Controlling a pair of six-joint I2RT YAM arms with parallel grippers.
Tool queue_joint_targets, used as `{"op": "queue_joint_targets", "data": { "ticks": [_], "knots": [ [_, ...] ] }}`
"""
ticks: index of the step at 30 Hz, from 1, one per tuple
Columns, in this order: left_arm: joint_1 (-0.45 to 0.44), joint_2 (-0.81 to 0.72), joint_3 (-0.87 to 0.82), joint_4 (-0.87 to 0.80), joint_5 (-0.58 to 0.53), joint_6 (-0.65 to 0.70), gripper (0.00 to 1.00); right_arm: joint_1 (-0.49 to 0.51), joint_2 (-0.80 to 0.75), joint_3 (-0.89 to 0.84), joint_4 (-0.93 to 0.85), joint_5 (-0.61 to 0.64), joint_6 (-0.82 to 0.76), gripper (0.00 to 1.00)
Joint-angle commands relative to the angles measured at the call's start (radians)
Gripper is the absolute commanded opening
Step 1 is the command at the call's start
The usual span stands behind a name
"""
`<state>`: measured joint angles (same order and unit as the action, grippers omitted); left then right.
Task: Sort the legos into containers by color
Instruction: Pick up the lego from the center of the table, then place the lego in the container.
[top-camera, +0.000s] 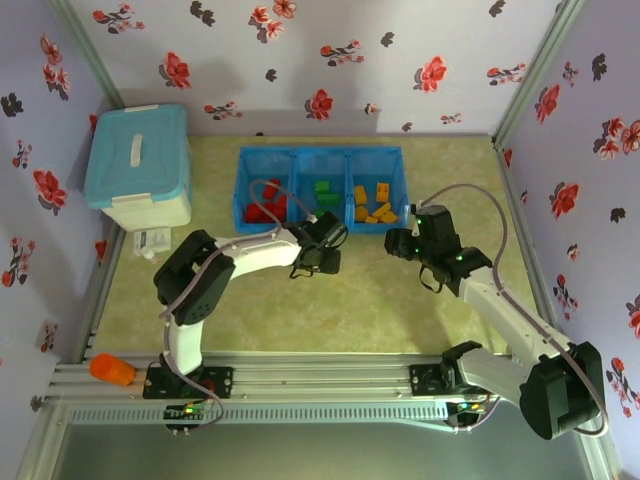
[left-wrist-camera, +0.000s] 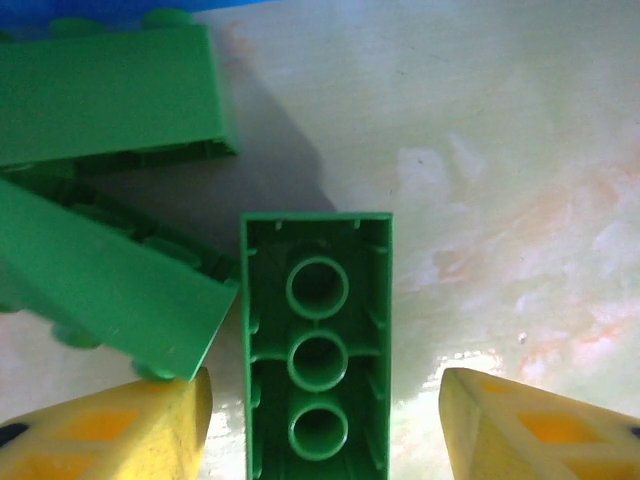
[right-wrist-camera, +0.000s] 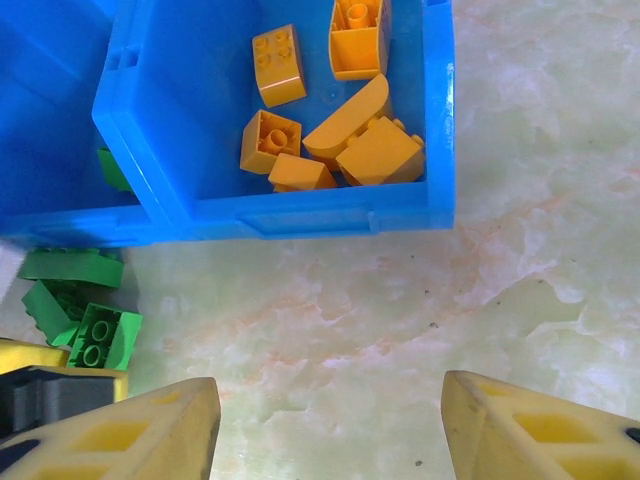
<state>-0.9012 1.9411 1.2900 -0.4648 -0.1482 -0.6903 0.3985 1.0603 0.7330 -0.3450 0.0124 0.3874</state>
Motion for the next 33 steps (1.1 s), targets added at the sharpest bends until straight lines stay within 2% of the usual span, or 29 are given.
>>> {"op": "queue_joint_targets", "data": {
  "ticks": [1, 3, 6, 9, 16, 21, 33],
  "knots": [
    [-0.017, 0.052, 0.064, -0.081, -0.053, 0.032, 0.59, 0.005, -0.029, -0.019, 0.017, 0.024, 0.017, 0.6],
    [-0.028, 0.072, 0.092, -0.118, -0.088, 0.033, 0.53, 0.004, -0.036, -0.026, 0.015, 0.025, 0.019, 0.59],
    [-0.044, 0.084, 0.121, -0.166, -0.129, 0.039, 0.32, 0.004, -0.053, -0.039, 0.014, 0.033, 0.02, 0.58],
    [-0.066, 0.073, 0.149, -0.221, -0.16, 0.049, 0.26, 0.003, -0.063, -0.049, 0.013, 0.041, 0.022, 0.57],
    [-0.094, -0.04, 0.158, -0.259, -0.172, 0.063, 0.22, 0.003, -0.089, -0.068, 0.016, 0.045, 0.035, 0.56],
    [-0.041, -0.106, 0.207, -0.262, -0.175, 0.12, 0.22, 0.005, -0.11, -0.088, 0.013, 0.047, 0.05, 0.55],
    [0.141, 0.063, 0.556, -0.34, -0.137, 0.268, 0.23, 0.004, -0.195, -0.134, -0.017, 0.031, 0.079, 0.54]
  ]
}}
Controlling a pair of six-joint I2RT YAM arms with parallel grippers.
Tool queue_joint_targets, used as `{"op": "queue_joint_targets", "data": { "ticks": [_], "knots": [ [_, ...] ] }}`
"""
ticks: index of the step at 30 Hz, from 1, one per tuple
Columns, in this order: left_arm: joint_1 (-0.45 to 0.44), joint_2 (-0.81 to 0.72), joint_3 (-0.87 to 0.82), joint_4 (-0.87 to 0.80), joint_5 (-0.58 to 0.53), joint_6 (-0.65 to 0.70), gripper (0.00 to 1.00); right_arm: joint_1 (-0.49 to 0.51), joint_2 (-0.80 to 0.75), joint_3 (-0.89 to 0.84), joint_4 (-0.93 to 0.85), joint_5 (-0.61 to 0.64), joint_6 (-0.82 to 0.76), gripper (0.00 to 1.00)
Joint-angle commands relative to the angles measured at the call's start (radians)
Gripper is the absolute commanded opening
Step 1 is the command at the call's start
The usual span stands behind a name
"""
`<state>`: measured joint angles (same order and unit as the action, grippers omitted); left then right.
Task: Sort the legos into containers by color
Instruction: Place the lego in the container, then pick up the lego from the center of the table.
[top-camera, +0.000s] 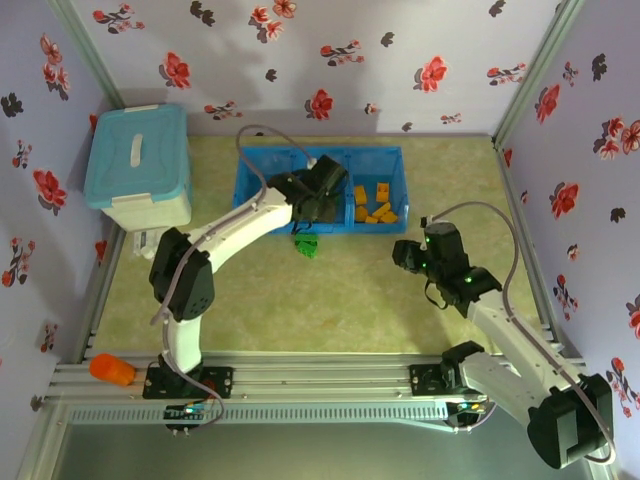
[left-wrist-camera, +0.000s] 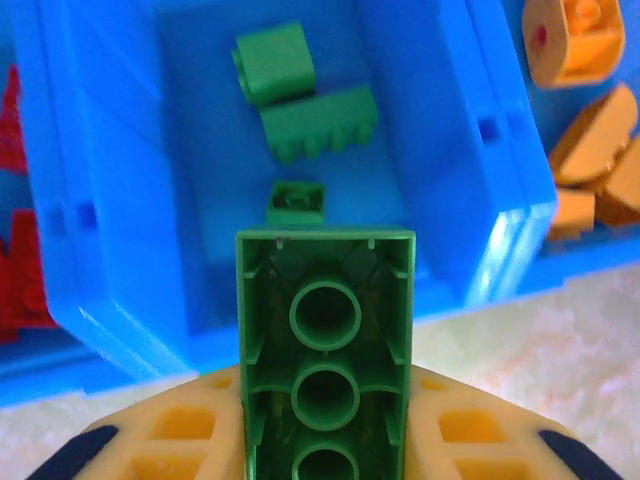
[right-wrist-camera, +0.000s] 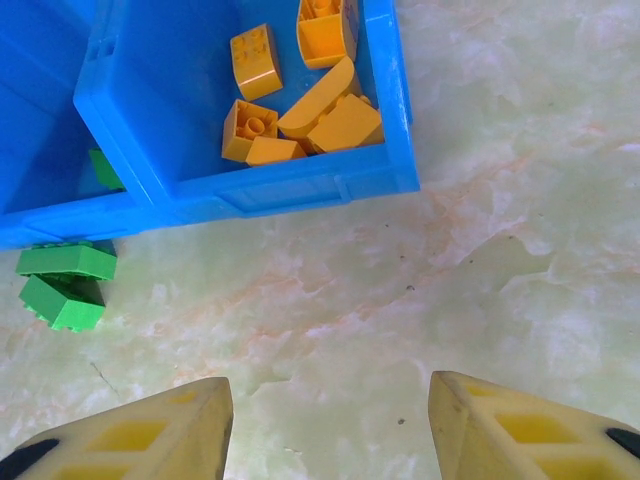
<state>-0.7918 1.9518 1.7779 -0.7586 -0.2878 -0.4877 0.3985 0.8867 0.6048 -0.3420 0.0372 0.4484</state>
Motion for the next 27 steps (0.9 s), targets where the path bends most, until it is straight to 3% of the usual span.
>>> {"op": "queue_joint_targets", "data": {
  "ticks": [1, 4, 5, 19, 27],
  "knots": [
    [0.047, 0.064, 0.093, -0.042, 0.014, 0.077, 0.26, 0.003, -0.025, -0.004, -0.022, 0.004, 0.017, 0.54],
    [0.068, 0.1, 0.175, -0.094, 0.01, 0.078, 0.71, 0.003, -0.03, -0.001, -0.029, -0.003, 0.018, 0.54],
    [0.068, 0.097, 0.179, -0.103, 0.005, 0.076, 0.76, 0.003, -0.031, -0.002, -0.029, -0.005, 0.018, 0.54],
    [0.007, -0.204, -0.389, 0.134, 0.032, -0.068, 0.77, 0.005, -0.032, -0.062, 0.019, -0.025, 0.038, 0.53],
    [0.004, -0.219, -0.583, 0.322, 0.14, -0.087, 0.78, 0.006, -0.013, -0.078, 0.048, -0.049, 0.052, 0.53]
  ]
}}
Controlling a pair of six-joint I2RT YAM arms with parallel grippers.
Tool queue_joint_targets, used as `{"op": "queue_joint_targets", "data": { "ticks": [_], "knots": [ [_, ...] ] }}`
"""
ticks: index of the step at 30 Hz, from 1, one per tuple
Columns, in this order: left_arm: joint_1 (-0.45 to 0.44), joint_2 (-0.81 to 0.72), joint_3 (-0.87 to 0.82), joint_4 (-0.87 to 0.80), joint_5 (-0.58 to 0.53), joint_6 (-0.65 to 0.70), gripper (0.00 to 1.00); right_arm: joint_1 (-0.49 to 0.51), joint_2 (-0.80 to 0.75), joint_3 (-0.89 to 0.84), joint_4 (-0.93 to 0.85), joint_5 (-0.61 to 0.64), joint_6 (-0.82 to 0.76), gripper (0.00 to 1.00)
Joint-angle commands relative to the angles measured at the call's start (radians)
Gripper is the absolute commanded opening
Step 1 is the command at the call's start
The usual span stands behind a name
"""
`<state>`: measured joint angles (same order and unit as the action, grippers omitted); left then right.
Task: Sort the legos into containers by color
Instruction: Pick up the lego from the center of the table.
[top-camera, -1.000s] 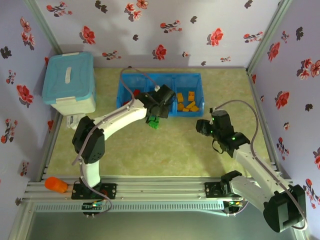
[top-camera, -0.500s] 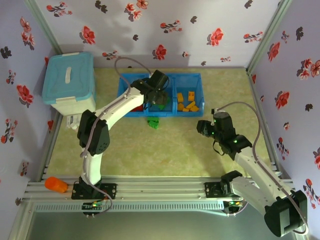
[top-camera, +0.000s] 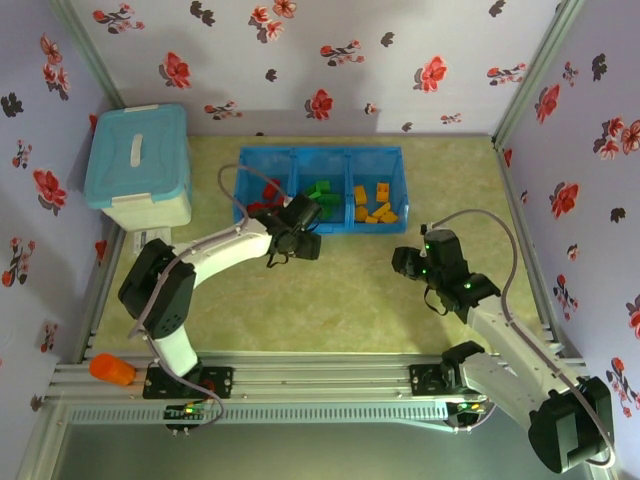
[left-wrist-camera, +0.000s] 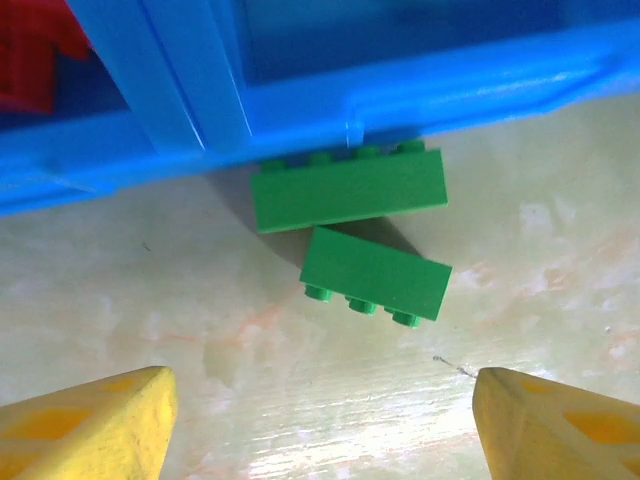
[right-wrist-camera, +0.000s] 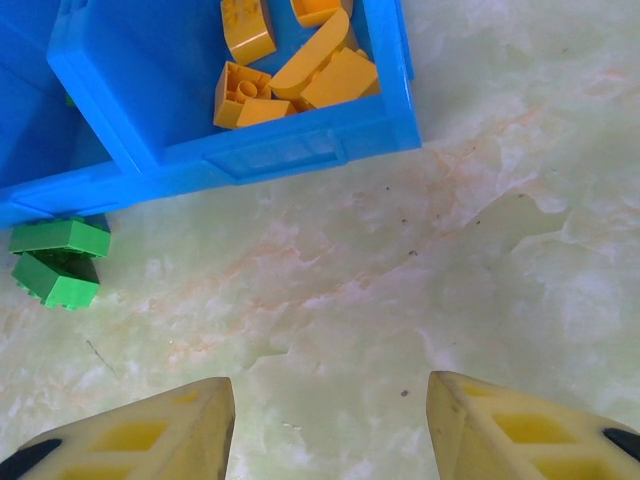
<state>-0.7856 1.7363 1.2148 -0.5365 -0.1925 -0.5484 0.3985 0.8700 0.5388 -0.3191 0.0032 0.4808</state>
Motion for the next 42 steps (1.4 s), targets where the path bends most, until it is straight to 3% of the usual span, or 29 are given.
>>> {"op": "queue_joint_targets", "data": {
  "ticks": [1, 10, 27, 34, 42],
  "knots": [
    [-0.001, 0.011, -0.017, 0.103, 0.047, -0.023, 0.78, 0.006, 0.002, -0.014, 0.027, -0.017, 0.022, 0.53],
    [0.003, 0.133, 0.054, 0.082, 0.041, 0.029, 0.78, 0.005, -0.014, -0.026, 0.01, -0.008, 0.015, 0.53],
    [0.022, 0.211, 0.12, 0.05, 0.041, 0.072, 0.75, 0.005, -0.017, -0.038, 0.013, -0.006, 0.02, 0.53],
    [0.012, 0.22, 0.11, 0.058, 0.043, 0.068, 0.68, 0.006, -0.024, -0.046, 0.017, -0.005, 0.024, 0.53],
    [0.001, 0.204, 0.118, 0.039, 0.037, 0.062, 0.46, 0.005, -0.036, -0.052, 0.009, -0.003, 0.026, 0.53]
  ]
}}
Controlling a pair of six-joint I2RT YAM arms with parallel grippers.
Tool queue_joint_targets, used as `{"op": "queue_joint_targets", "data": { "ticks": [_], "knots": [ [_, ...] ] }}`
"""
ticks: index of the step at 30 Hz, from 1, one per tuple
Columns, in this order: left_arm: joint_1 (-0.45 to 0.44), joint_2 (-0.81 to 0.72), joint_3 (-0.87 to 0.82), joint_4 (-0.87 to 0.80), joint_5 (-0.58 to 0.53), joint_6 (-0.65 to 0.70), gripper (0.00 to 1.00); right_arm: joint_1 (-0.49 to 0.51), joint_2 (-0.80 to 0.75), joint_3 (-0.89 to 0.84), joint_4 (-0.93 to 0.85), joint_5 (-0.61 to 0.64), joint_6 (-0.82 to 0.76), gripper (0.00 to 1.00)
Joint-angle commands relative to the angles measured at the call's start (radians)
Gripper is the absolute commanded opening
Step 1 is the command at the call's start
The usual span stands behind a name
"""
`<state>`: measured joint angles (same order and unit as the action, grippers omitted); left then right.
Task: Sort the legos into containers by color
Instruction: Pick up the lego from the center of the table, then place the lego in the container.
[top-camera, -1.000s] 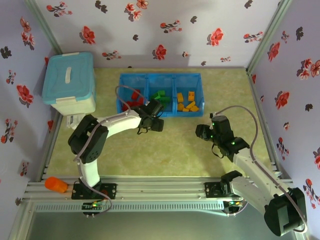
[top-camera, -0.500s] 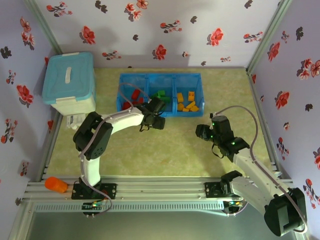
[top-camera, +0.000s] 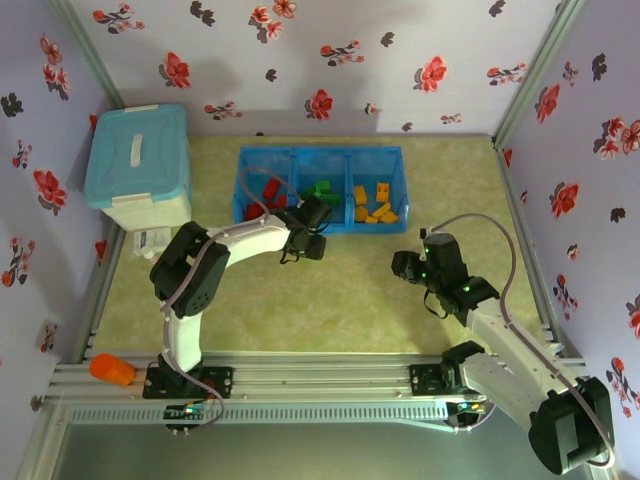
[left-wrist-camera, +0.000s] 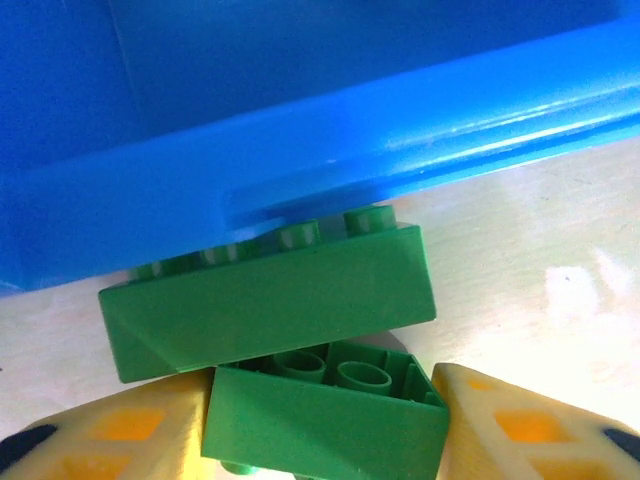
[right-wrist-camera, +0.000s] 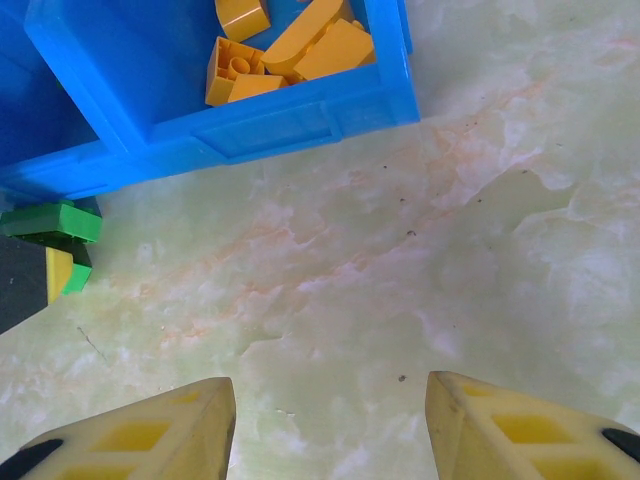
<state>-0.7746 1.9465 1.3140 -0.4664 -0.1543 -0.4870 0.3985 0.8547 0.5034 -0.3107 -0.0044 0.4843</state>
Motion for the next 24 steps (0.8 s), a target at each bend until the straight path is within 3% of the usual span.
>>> {"op": "queue_joint_targets", "data": {
  "ticks": [1, 14, 23, 24],
  "knots": [
    [-0.015, -0.014, 0.021, -0.04, -0.007, -0.001, 0.45, 0.006, -0.022, -0.017, 0.0, 0.004, 0.023, 0.53],
    [-0.026, -0.139, 0.13, -0.127, -0.046, 0.013, 0.4, 0.006, -0.042, -0.033, -0.001, 0.008, 0.034, 0.52],
    [0.054, 0.017, 0.452, -0.249, -0.06, 0.075, 0.4, 0.005, -0.056, -0.043, -0.003, 0.0, 0.044, 0.51],
    [0.064, 0.04, 0.487, -0.259, -0.066, 0.081, 0.44, 0.005, -0.058, -0.043, -0.005, 0.0, 0.043, 0.52]
  ]
}}
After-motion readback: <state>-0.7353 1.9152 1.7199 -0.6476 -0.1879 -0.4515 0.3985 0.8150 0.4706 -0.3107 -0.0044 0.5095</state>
